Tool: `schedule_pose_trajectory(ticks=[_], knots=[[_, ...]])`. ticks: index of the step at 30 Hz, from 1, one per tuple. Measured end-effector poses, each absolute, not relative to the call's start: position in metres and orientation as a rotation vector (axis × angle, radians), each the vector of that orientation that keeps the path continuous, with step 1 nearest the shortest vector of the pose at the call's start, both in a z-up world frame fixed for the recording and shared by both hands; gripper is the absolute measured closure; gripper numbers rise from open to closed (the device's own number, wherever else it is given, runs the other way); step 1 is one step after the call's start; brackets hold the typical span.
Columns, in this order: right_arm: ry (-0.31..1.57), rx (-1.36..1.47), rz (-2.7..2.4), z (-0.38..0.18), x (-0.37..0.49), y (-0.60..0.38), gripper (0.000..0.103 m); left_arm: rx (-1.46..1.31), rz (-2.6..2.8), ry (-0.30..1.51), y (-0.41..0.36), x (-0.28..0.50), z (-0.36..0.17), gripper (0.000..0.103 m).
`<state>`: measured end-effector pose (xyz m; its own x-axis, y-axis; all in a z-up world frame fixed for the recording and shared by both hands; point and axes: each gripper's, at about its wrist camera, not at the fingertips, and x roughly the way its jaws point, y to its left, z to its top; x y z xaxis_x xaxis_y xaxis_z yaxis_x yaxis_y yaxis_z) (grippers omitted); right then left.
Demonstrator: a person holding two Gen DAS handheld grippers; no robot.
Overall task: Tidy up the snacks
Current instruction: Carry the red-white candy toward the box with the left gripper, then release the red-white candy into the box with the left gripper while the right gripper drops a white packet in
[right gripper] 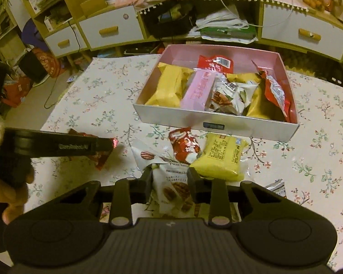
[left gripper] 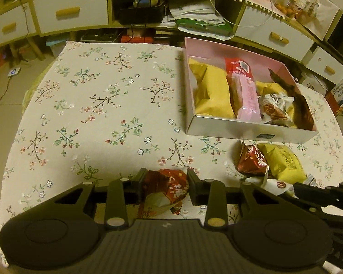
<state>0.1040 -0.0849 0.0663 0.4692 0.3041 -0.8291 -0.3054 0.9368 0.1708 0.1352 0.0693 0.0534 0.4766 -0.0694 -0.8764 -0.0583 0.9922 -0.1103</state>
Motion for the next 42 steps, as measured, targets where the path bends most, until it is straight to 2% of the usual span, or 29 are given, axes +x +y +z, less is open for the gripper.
schedule_pose_trajectory(ticks=[2,22,42], knots=[[1.026,0.008,0.374,0.065,0.106,-0.087,0.078,-0.138,-0.009,1.072,0.069,0.135,0.055,0.062],[0.895,0.267,0.314,0.113,0.15,-0.155,0.079,-0.229,-0.064,0.912,0.051,0.167,0.093,0.062],[0.85,0.401,0.241,0.086,0.213,-0.166,0.079,-0.244,-0.126,0.897,0.023,0.224,0.071,0.062]])
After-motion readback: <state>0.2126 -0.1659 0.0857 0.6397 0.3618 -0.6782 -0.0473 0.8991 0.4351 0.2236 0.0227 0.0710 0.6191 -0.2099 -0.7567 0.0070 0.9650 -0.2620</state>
